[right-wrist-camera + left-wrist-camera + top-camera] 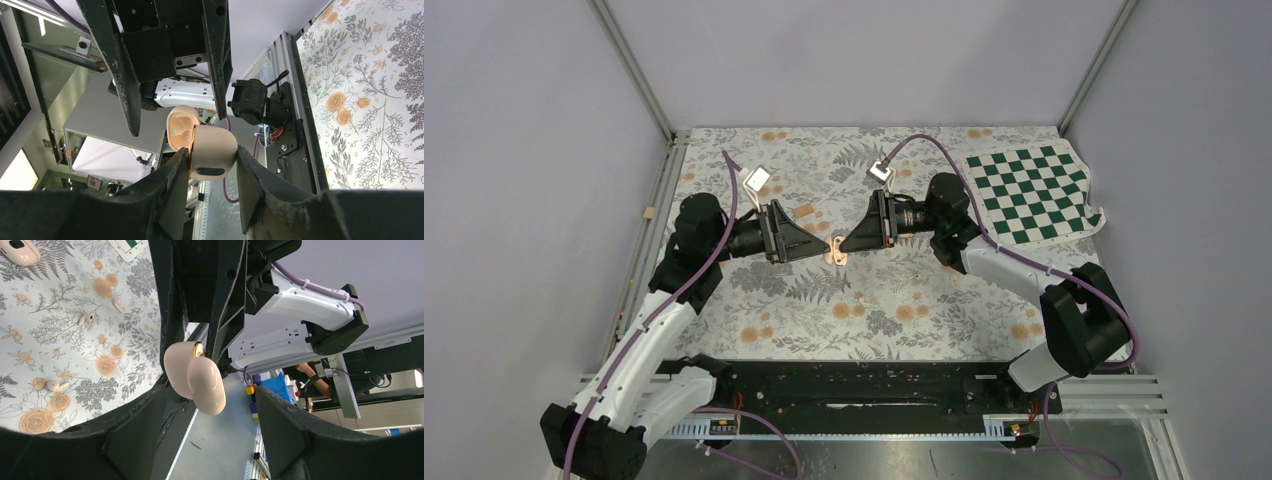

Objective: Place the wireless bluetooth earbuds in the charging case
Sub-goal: Pass from the right arm to the left

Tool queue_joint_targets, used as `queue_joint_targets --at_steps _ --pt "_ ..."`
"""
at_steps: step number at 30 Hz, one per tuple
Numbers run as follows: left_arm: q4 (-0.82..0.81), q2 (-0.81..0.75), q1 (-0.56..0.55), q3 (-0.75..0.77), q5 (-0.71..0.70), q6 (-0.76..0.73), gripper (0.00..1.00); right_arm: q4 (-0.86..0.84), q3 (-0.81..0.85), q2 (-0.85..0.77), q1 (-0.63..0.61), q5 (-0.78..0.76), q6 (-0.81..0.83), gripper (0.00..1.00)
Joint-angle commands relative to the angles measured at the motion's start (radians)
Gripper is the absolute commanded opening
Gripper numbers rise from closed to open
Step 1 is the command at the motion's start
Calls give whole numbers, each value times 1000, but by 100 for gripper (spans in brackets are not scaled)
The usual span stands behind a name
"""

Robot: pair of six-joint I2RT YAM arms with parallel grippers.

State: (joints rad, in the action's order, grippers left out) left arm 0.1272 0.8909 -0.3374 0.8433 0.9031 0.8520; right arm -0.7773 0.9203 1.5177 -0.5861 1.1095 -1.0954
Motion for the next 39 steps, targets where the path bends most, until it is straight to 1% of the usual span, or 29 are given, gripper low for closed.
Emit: queue_joint_targets --at_steps 1,2,6,9,12,14,17,20,26,28,30,32,36,37,39 --pt "-122 13 8 -26 60 63 64 -71 27 -6 2 28 -18 9" --pt "-149 13 8 -32 63 71 62 -78 28 -4 2 29 -24 9" --pt "-172 15 6 -43 71 86 60 -86 34 0 2 30 -34 9" --pt "-225 18 6 -60 75 127 54 -88 41 4 2 30 -39 9" --pt "-291 26 6 -79 77 171 46 -95 44 8 2 30 -44 9" --pt "-317 34 7 -89 80 186 37 -99 46 11 2 31 -47 9" --pt "-340 41 6 -98 83 200 32 -97 46 11 2 33 -49 10" --pt "-346 44 6 -102 87 204 33 -97 46 11 2 32 -50 10" --pt "-350 49 6 -110 102 202 38 -102 46 18 2 27 -56 10" --pt "-352 51 6 -112 108 202 41 -102 47 19 2 26 -59 10" --pt "-355 51 6 -113 113 203 42 -104 48 22 2 26 -60 10" --pt "-356 52 6 -115 111 203 35 -107 48 24 2 23 -62 10" --pt "-361 51 6 -118 107 205 1 -108 48 27 2 21 -66 10" --pt "-360 51 6 -117 108 204 0 -101 48 27 2 20 -65 13" --pt "-359 51 6 -117 105 200 0 -64 53 26 2 12 -45 53"
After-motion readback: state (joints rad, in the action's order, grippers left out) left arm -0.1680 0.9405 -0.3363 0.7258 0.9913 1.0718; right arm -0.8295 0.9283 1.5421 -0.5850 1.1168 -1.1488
